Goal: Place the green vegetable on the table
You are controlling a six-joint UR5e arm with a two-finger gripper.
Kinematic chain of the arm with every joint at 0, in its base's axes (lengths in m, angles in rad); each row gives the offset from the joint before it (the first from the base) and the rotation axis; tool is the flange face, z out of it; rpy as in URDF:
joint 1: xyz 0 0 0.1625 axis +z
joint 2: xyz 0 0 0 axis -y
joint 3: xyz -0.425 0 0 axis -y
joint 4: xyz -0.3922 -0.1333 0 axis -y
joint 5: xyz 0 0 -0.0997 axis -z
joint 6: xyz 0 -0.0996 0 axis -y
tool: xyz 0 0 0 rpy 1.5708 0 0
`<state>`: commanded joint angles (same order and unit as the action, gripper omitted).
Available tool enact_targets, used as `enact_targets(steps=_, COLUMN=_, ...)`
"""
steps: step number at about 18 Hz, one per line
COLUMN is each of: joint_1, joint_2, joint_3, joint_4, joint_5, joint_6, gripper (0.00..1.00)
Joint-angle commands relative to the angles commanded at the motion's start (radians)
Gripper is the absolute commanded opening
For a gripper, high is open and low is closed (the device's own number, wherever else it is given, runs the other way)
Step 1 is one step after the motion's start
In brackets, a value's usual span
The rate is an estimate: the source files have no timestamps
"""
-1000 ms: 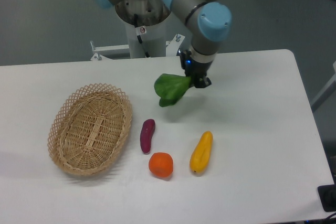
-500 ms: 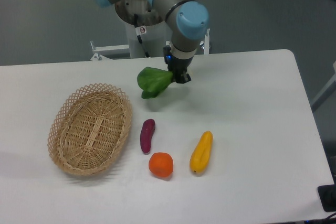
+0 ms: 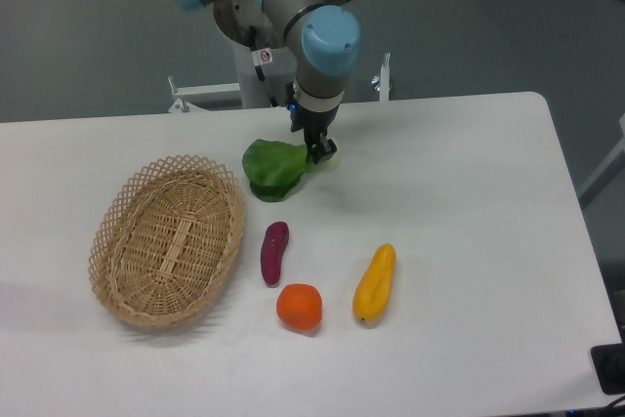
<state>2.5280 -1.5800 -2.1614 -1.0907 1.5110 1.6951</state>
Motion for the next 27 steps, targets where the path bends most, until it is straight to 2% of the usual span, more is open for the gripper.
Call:
enact_targets(steps=4, joint_1=0.012, joint_2=-0.012, joint_3=0.047, joint_4=0.000, joint_5=0.003, joint_6=0.000, gripper=1.00)
enact_targets(steps=9, joint_1=0.047, joint_2=-0.069, joint_3=0.155, joint_4=0.002, joint_5=0.008, joint_6=-0.020, gripper=1.00)
enact_targets(steps=17, joint_1=0.066, joint_2=-0.207, joint_3=0.353, joint_4=0.000, joint_5=0.012, joint_6=-0.090, gripper=1.00)
enact_targets(steps=27, joint_1=0.109, joint_2=-0.344, joint_3=0.549, joint_4=-0.003, joint_5=0.045, joint_6=-0.147, gripper=1.00)
